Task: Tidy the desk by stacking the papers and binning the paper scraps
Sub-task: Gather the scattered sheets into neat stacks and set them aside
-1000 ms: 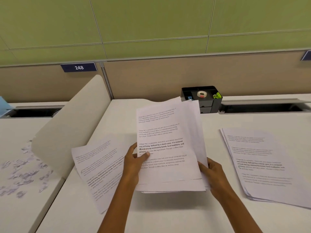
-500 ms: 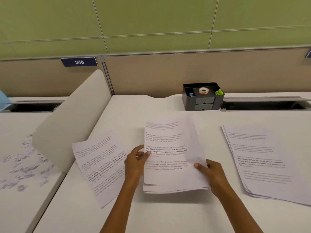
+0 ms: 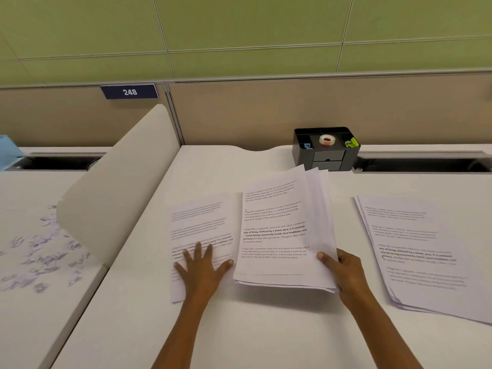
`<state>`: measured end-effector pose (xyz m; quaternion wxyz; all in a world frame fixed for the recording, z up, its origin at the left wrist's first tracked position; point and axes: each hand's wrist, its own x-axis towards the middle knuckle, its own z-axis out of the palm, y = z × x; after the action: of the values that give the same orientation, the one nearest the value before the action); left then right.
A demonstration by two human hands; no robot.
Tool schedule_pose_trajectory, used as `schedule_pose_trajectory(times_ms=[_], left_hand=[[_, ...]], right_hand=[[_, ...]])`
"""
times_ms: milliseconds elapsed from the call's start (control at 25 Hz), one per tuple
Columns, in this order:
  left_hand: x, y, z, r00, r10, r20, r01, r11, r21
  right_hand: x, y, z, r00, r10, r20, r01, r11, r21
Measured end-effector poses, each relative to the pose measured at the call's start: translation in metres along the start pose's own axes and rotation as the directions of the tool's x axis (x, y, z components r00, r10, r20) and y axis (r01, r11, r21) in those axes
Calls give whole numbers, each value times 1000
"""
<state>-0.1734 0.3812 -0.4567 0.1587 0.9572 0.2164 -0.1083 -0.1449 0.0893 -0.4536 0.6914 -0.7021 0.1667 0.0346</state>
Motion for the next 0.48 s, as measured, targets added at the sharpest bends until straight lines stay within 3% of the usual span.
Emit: schedule_pose_trajectory(times_ms=[120,200,240,400,480], left_hand=[[-5,4,1,985,55,-166,-50,998,35],[-9,3,-3,929,-42,-367,17,997,-70],[-12,1,-8,908,-105,-406,78,994,-83],[-15,-1,-22,916,-329,-229,350,935,60],[-10,-6,-26,912,-375,-169,373,927,-44]], right_hand=[[-1,-3,-3,1000,-2,-1,3,1000,15],[-1,-5,-7,1000,-1,-11,1,1000,26],[-1,-5,-8,1000,1,-19,0,1000,29],[-3,-2,-11,999,9,-40,-7,999,34],[-5,-2,-10,999,18,-36,-16,998,56]])
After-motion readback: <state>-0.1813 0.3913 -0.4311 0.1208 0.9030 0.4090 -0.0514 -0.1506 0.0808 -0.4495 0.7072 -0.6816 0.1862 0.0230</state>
